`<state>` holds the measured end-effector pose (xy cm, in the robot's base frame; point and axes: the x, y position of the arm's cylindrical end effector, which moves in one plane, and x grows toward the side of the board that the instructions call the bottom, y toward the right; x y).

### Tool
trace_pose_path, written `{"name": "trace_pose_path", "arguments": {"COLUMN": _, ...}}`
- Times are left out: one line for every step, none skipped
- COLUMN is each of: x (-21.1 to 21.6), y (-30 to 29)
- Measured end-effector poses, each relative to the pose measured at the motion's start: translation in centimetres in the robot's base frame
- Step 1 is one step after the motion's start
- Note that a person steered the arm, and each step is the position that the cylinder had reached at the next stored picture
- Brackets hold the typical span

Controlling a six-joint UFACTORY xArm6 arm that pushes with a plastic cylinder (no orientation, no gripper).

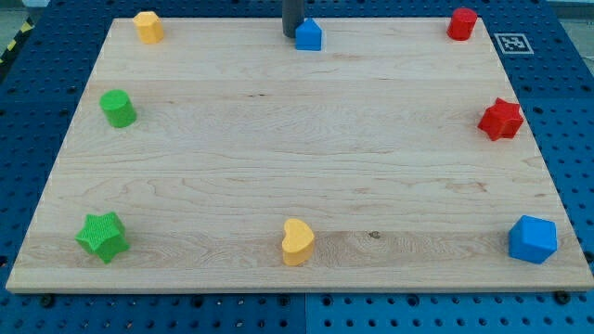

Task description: Place blue triangle to the bottom left of red circle

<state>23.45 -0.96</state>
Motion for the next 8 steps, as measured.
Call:
{"name": "trace_pose_path", "arguments": {"x": 1.1, "y": 1.3}}
{"name": "trace_pose_path", "arguments": {"x": 1.4, "y": 3.6}}
{"name": "trace_pose_path", "arguments": {"x": 3.2, "y": 5.1}}
{"name": "trace_pose_path", "arguments": {"x": 4.6, "y": 6.4}}
{"name": "trace_pose_path", "arguments": {"x": 6.2, "y": 7.3}}
{"name": "trace_pose_path", "arguments": {"x": 6.3, "y": 8.8}}
{"name": "trace_pose_path", "arguments": {"x": 6.3, "y": 10.8}}
{"name": "trace_pose_path", "arguments": {"x": 7.9, "y": 12.8}}
